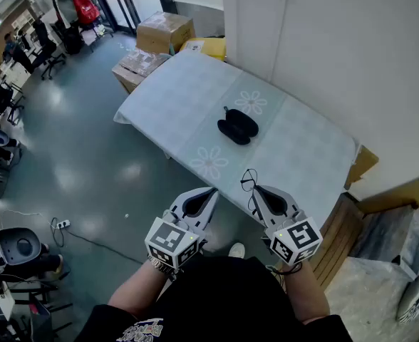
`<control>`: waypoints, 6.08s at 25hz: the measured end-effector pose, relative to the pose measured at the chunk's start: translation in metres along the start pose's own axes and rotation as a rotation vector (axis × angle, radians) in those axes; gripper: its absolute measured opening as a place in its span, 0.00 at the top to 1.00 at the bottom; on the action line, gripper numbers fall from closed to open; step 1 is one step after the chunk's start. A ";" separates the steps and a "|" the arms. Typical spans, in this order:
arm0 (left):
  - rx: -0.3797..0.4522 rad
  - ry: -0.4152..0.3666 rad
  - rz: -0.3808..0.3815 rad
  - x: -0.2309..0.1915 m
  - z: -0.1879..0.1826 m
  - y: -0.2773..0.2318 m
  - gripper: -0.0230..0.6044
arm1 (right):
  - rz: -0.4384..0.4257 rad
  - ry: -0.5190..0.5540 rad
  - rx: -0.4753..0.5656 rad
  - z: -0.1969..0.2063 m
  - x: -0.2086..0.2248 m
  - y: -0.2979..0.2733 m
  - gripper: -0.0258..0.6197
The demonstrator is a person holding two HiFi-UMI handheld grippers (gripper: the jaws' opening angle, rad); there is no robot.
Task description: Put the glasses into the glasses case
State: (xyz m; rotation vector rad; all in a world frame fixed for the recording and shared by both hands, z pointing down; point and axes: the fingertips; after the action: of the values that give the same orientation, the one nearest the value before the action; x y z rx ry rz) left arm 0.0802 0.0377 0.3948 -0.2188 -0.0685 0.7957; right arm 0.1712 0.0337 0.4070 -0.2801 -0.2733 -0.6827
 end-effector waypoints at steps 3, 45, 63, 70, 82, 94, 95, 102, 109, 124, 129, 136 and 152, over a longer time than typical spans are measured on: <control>0.003 -0.003 0.001 0.002 0.000 0.000 0.92 | 0.002 0.002 0.003 0.000 0.000 0.002 0.92; 0.013 0.035 0.027 -0.074 0.011 0.066 0.92 | 0.002 0.013 -0.026 0.005 -0.077 -0.071 0.92; 0.016 0.040 0.092 -0.130 0.019 0.086 0.92 | 0.069 -0.003 -0.009 0.007 -0.105 -0.122 0.92; 0.017 0.023 0.120 -0.153 0.021 0.098 0.92 | 0.098 -0.009 0.016 0.008 -0.118 -0.142 0.92; 0.032 0.010 0.136 -0.162 0.018 0.103 0.92 | 0.102 -0.002 0.021 0.007 -0.128 -0.152 0.92; 0.032 0.015 0.077 -0.165 0.011 0.071 0.92 | 0.035 0.008 -0.009 -0.007 -0.092 -0.165 0.92; 0.031 0.015 0.073 -0.166 0.010 0.065 0.92 | 0.029 0.009 -0.011 -0.010 -0.086 -0.166 0.92; 0.016 0.016 0.057 -0.163 0.005 0.021 0.92 | 0.011 0.005 -0.038 -0.020 -0.039 -0.173 0.92; -0.021 -0.003 0.048 -0.159 0.009 -0.026 0.92 | 0.007 0.000 -0.076 -0.023 0.022 -0.182 0.92; -0.085 -0.031 0.019 -0.172 0.020 -0.095 0.92 | -0.026 0.034 -0.218 -0.004 0.128 -0.238 0.92; -0.111 -0.025 0.011 -0.171 0.027 -0.107 0.92 | -0.035 0.069 -0.284 0.008 0.160 -0.254 0.92; -0.133 -0.002 -0.020 -0.173 0.036 -0.115 0.92 | -0.055 0.144 -0.411 0.039 0.194 -0.272 0.92; -0.170 0.045 -0.108 -0.189 0.051 -0.104 0.92 | -0.020 0.221 -0.718 0.125 0.238 -0.301 0.92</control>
State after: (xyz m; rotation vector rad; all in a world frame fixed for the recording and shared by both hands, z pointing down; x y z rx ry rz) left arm 0.0138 -0.1594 0.4715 -0.3904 -0.1049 0.6778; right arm 0.1331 -0.2842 0.6523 -0.8803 0.1938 -0.8085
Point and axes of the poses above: the fingertips, and each gripper's own axes: y backward along the fingers, x to its right, z out of its underside, and after that the axes turned 8 degrees about -y, right-handed
